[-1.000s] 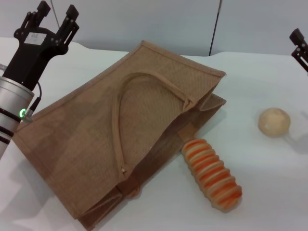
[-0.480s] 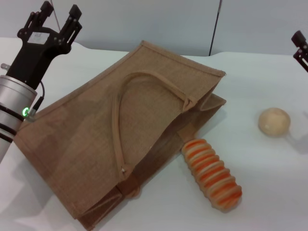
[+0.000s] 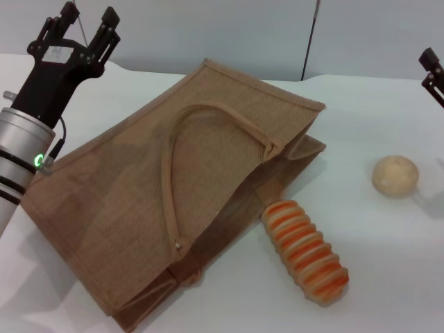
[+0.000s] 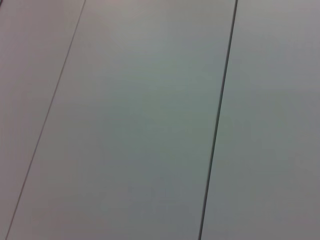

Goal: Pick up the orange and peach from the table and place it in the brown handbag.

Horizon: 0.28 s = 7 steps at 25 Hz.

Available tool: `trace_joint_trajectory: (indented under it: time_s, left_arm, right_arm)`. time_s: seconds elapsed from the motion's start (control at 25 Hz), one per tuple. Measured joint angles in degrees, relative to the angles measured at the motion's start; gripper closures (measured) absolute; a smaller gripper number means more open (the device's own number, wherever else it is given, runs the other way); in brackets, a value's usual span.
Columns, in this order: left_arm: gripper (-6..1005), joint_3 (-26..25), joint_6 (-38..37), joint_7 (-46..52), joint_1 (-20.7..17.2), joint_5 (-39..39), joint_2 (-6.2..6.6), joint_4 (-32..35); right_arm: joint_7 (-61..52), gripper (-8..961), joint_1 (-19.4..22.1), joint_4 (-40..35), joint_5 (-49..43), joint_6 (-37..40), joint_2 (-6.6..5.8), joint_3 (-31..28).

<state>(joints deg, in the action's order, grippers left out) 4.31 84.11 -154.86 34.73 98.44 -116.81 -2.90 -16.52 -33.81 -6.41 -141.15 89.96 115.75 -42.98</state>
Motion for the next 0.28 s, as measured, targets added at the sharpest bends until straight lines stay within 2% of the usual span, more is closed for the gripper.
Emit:
trace_joint_trajectory:
  time_s: [0.28]
  left_arm:
    - [260,0.0,0.0,0.0,-0.1,0.0,0.00,0.0]
  right_arm:
    - [0.0,191,-0.1,0.0,0.0,-0.6,0.00,0.2]
